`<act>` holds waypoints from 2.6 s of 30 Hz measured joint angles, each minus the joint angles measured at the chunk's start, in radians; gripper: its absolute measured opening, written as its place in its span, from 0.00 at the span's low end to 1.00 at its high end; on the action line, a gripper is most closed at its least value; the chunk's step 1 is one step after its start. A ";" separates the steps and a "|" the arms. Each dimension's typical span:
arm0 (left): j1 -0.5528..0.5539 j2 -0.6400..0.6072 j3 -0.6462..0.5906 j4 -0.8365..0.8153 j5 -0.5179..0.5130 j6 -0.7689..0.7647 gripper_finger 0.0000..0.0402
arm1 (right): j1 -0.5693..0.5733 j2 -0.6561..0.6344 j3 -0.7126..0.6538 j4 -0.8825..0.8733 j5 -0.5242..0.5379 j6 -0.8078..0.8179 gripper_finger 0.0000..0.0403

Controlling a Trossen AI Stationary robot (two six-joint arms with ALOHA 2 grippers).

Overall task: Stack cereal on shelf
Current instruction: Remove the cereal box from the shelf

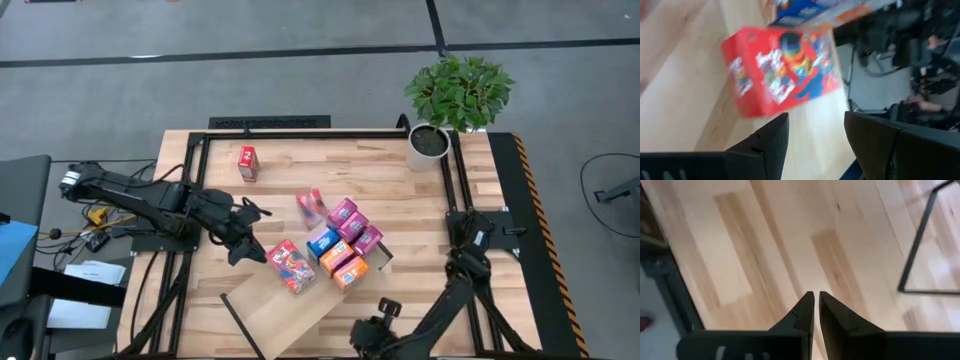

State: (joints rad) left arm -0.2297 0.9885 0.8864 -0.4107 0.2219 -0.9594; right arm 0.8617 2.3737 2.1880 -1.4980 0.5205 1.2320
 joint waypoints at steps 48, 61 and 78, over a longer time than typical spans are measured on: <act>0.126 -0.121 -0.268 0.308 0.035 -0.056 0.68 | -0.218 -0.429 0.169 0.607 0.239 -1.618 0.01; 0.165 -0.121 -0.268 0.359 0.062 -0.115 0.68 | -0.354 -0.263 0.170 0.633 0.006 -2.015 0.01; -0.076 0.043 0.217 0.018 -0.085 0.207 0.28 | -0.080 -0.439 0.169 0.331 0.643 -1.418 0.03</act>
State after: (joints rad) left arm -0.3056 1.0317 1.1037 -0.3927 0.1374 -0.7523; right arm 0.7816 1.9346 2.3569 -1.1668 1.1640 -0.1863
